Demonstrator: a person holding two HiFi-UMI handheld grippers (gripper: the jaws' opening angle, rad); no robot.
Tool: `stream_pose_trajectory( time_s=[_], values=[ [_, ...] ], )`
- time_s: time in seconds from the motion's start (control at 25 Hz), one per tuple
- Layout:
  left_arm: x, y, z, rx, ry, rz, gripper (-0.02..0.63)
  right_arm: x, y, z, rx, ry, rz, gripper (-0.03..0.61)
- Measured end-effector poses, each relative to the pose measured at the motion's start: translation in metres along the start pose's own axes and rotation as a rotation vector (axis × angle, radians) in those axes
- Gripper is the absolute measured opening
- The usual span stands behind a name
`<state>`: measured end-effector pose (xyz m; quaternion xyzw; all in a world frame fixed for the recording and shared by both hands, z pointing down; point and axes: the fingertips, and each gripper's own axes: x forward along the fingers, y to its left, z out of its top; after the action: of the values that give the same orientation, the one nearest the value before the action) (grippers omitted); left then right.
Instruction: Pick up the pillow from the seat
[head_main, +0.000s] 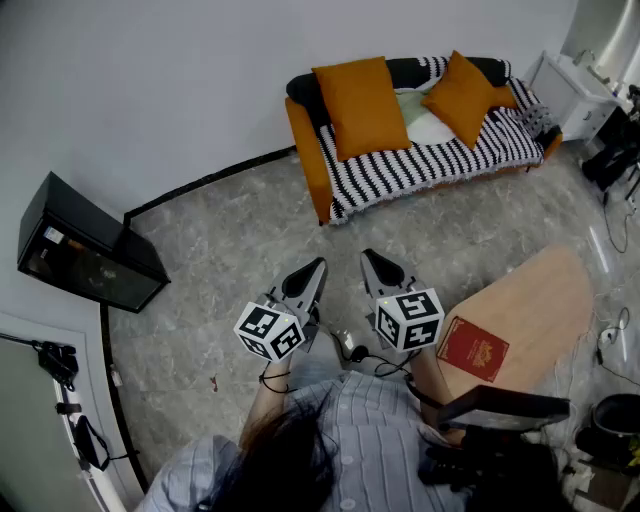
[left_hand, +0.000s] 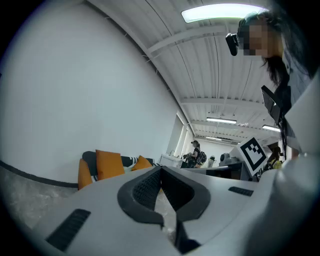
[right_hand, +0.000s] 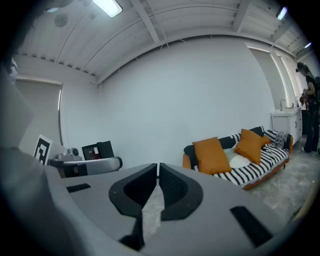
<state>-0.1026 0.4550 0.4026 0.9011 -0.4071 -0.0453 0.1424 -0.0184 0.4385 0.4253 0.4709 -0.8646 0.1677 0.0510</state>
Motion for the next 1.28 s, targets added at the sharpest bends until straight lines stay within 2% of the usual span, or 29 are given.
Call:
stream_pose_trajectory(
  time_s=[0.32, 0.52, 0.72, 1.08, 1.28],
  values=[
    [-0.006, 0.009, 0.009, -0.057, -0.017, -0.009, 0.009, 0.000, 0.007, 0.004, -0.008, -0.010, -0.005, 0.029],
    [0.002, 0.012, 0.008, -0.038, 0.001, -0.022, 0.009, 0.008, 0.003, 0.014, -0.008, -0.052, 0.009, 0.029],
    [0.019, 0.028, 0.008, -0.031, 0.022, -0.025, 0.009, 0.028, -0.004, 0.016, -0.010, -0.040, 0.011, 0.029],
    [0.091, 0.084, 0.014, -0.048, 0.044, -0.076, 0.009, 0.098, -0.056, 0.035, -0.013, -0.025, -0.052, 0.031],
    [0.146, 0.136, 0.037, -0.044, 0.050, -0.090, 0.009, 0.157, -0.089, 0.063, 0.006, -0.014, -0.072, 0.031]
  ],
)
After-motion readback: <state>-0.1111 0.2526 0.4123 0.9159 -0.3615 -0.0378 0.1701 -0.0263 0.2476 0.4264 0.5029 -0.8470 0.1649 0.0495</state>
